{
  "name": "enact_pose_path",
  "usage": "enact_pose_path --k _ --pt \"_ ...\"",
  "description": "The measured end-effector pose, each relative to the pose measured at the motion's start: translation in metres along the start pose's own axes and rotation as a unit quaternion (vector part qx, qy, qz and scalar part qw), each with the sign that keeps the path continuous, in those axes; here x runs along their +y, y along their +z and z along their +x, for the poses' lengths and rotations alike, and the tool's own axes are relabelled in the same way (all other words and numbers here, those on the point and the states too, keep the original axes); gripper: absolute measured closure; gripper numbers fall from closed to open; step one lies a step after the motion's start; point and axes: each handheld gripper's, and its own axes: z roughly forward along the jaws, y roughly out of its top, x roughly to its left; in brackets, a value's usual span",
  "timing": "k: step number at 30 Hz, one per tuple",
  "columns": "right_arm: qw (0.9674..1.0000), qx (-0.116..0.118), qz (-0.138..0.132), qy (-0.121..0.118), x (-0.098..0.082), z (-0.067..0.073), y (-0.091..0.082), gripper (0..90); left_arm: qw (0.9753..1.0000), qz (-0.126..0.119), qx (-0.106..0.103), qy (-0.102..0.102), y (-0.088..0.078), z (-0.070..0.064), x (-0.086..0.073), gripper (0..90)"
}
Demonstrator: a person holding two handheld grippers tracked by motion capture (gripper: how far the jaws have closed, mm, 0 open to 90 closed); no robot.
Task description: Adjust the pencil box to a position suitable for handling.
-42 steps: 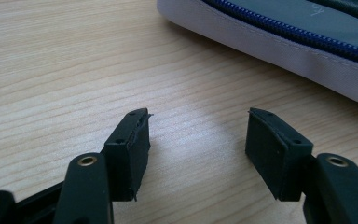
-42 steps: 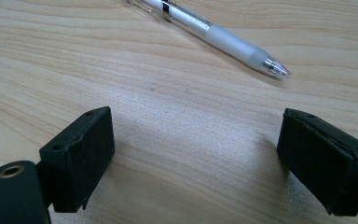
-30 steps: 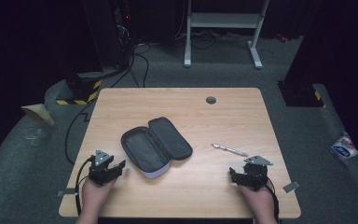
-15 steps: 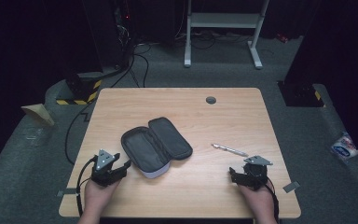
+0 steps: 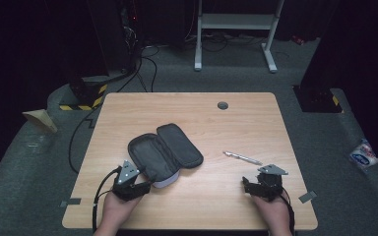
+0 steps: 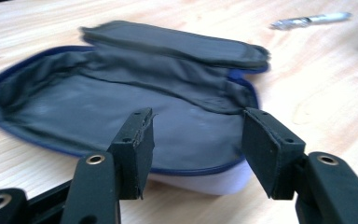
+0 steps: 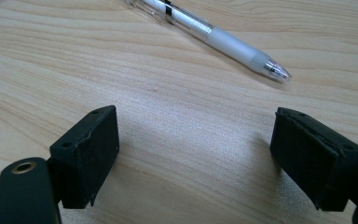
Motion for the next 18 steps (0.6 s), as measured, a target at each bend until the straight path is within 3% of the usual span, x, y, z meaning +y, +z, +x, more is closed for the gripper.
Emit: enact_pose_path --k 5,7,11,15,18 --pt "1.0 0.0 0.0 0.0 0.0 0.0 0.0 15.5 0.9998 0.004 -0.019 0.007 0.005 -0.011 0.001 45.0" --pt "1.0 0.0 0.0 -0.001 0.0 0.0 0.0 15.5 0.9995 0.014 -0.02 0.021 0.01 -0.017 0.0 45.6" --pt "1.0 0.001 -0.001 -0.001 0.0 0.0 0.0 15.8 0.999 0.02 -0.036 0.016 0.017 -0.022 -0.001 47.6" --pt "1.0 0.001 -0.001 -0.001 0.0 0.0 0.0 16.0 0.9979 0.04 -0.032 0.04 0.025 -0.03 -0.004 49.9" --pt "1.0 0.001 -0.001 -0.001 0.0 0.0 0.0 16.1 0.9973 0.049 -0.028 0.047 0.03 -0.032 -0.006 52.9"
